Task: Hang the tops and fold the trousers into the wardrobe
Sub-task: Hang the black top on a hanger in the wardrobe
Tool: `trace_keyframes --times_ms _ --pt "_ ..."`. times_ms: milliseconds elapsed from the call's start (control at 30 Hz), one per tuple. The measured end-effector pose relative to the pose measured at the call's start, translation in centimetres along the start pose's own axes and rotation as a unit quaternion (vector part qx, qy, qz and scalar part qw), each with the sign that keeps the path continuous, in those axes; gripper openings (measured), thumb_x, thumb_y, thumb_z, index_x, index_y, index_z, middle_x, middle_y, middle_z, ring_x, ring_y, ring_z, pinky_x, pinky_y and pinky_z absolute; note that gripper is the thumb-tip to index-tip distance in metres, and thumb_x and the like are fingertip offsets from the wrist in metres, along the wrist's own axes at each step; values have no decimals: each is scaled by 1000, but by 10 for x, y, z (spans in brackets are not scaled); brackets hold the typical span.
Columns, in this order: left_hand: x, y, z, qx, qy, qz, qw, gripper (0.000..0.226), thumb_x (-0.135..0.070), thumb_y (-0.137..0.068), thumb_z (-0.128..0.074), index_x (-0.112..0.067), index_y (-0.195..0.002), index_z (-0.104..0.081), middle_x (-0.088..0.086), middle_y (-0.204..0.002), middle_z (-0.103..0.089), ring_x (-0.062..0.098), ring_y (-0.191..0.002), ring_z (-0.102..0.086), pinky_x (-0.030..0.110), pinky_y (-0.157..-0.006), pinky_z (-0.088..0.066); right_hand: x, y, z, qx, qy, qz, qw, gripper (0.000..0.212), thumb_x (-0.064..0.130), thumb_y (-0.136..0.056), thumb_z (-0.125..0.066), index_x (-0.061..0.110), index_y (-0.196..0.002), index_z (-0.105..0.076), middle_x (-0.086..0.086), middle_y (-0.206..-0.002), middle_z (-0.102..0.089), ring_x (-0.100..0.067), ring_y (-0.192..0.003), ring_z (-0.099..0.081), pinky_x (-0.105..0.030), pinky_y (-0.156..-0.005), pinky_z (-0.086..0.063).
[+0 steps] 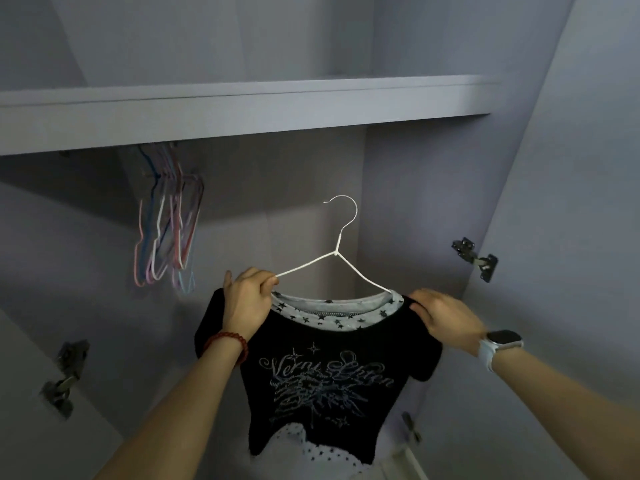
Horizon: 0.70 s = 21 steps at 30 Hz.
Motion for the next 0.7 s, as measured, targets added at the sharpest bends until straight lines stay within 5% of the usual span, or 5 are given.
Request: trace_keyframes --times_ms 100,200,400,533,700 --pt "-23 -19 -16 58 -34 26 997 31 -15 -94 -49 -17 -123 -60 6 -128 -52 28 -122 -44 54 -113 -5 -15 6 16 -57 -78 -39 995 21 14 -97 -42 3 -107 -57 -14 -106 -60 -34 -100 -58 -38 -81 -44" --pt "-62 -36 -19 64 -102 -12 993 52 -22 -94 -47 -21 -144 -32 4 -144 -33 25 -133 -27 47 -112 -13 -25 1 28 -86 -55 -111 988 25 17 -98 -40 5 -111 -57 -14 -114 -57 -34 -104 -57 -39 -83 -44" --pt "-176 -57 16 -173 -148 -250 941 52 -6 -68 -68 -7 -119 -58 15 -120 -58 32 -109 -51 42 -83 -44 -42 -32 64 -162 -28 -196 967 30 20 -99 -36 3 -109 -57 -14 -115 -56 -35 -103 -57 -36 -78 -42" --pt "-215 -69 13 -228 -228 -321 891 60 -10 -67 -58 -6 -126 -54 17 -132 -51 33 -123 -36 46 -99 -29 -67 -62 81 -190 -40 -241 951 26 13 -97 -37 -1 -107 -56 -18 -115 -55 -39 -102 -56 -38 -78 -43" --pt "-216 -115 0 -251 -366 -250 860 85 -21 -68 -61 -14 -146 -28 14 -152 -26 38 -139 -19 56 -111 -6 -90 -115 96 -241 -81 -261 931 30 13 -98 -35 -2 -112 -57 -21 -118 -56 -40 -106 -55 -37 -80 -43"
Point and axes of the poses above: each hand's wrist, its own y-axis away from the middle knuckle, its own z-axis out of the back of the hand, x = y × z, the point moved 8 cm from there along -y, towards the middle knuckle
